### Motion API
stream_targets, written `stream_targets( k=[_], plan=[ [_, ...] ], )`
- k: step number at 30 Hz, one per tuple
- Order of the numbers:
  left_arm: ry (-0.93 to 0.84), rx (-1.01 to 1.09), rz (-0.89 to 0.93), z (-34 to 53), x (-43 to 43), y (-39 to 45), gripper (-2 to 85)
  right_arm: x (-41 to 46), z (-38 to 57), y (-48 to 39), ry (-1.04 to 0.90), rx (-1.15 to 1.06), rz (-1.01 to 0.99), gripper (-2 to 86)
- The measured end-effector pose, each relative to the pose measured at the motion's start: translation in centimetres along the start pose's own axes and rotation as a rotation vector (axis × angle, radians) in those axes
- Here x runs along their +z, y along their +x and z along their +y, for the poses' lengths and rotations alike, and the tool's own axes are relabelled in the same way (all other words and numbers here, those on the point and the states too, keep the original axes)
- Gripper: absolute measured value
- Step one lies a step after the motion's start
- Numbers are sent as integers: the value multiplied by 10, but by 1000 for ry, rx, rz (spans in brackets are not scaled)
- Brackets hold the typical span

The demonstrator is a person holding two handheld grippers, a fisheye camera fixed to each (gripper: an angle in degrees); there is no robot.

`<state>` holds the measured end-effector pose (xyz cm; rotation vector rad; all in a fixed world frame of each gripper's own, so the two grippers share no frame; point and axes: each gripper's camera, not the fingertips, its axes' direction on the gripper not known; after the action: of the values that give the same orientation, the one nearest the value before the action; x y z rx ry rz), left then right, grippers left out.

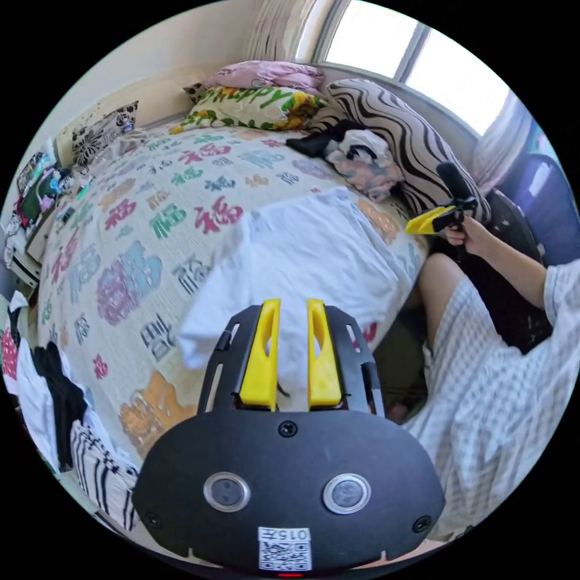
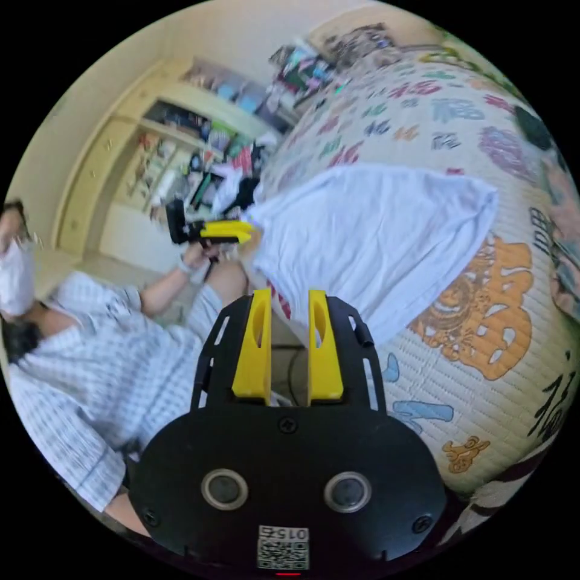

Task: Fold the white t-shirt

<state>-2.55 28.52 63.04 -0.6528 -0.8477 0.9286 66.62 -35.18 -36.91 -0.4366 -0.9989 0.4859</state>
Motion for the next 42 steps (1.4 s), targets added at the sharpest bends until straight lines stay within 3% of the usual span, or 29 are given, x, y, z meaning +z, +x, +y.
stream_targets(
  k=[6,9,11,15,20,24,26,28,30,33,36,39,42],
  plan=[
    [-169,-24,-5,71,46,-17,87,103,8,-56,-477,-303,241,129],
    [-208,-61,15,75,69,-39,78,136,7,-61,-570,-359,405,61],
    [-233,-66,24,70,82,-58,50,130,5,-64,-539,-396,467,48],
    [-209,-59,127,60,63,-92,19,87,-8,-58,-494,-239,284,14],
    [-4,41,262,-9,-31,-167,8,-15,-62,-88,-294,-263,250,9],
    [165,26,106,-115,-79,-253,15,-108,-184,-110,-64,-331,386,20],
    [293,-113,-108,-180,-94,-307,30,-132,-245,-109,58,-295,469,35],
    [284,-248,-216,-202,-94,-339,44,-153,-294,-96,153,-128,506,53],
    [287,-255,-174,-195,-95,-354,61,-160,-291,-94,166,-137,441,59],
    [225,-221,-82,-131,-83,-358,85,-149,-236,-84,19,-221,311,82],
    [54,-380,-12,-28,-49,-367,107,-127,-147,-45,-165,-56,347,108],
    [-46,-658,293,72,-12,-375,127,-116,-62,0,-257,216,253,129],
    [56,-825,541,109,0,-385,124,-112,-20,15,-265,353,195,124]
  ],
)
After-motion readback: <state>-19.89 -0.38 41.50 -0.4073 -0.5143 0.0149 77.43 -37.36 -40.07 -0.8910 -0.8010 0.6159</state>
